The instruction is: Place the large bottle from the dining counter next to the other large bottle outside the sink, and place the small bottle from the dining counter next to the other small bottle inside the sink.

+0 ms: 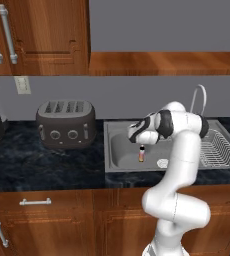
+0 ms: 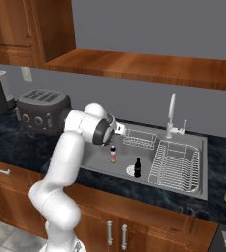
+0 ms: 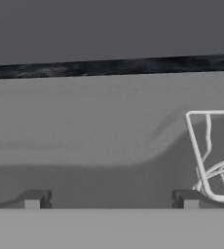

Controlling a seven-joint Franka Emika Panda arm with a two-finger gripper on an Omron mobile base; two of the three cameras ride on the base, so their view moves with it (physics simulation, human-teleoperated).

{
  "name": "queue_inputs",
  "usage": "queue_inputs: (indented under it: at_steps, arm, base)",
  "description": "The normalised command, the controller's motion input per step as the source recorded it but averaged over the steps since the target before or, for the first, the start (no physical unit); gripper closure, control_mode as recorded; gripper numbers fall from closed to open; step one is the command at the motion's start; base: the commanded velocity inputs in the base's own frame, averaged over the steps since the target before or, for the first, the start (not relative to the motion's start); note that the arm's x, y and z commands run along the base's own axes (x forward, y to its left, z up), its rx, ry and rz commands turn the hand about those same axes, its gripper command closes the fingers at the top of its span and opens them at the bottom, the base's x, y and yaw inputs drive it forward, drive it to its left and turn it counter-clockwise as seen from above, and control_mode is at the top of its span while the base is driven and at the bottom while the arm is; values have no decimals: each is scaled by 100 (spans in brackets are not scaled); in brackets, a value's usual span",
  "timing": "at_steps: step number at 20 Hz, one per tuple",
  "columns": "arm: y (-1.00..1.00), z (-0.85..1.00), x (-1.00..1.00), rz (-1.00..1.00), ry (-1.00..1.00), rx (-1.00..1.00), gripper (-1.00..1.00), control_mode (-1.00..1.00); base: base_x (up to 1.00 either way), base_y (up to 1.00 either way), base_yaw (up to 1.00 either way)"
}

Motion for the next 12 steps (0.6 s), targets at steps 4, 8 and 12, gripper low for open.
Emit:
queue_inputs:
  at_steps: [4, 8, 12]
  arm:
    - [4, 35, -41, 0, 0, 0, -100, -100]
    - [6, 29, -77, 0, 0, 0, -100, -100]
    - [4, 25, -80, 1, 0, 0, -100, -100]
  base:
    - [0, 0, 0]
    - [0, 0, 0]
    - [0, 0, 0]
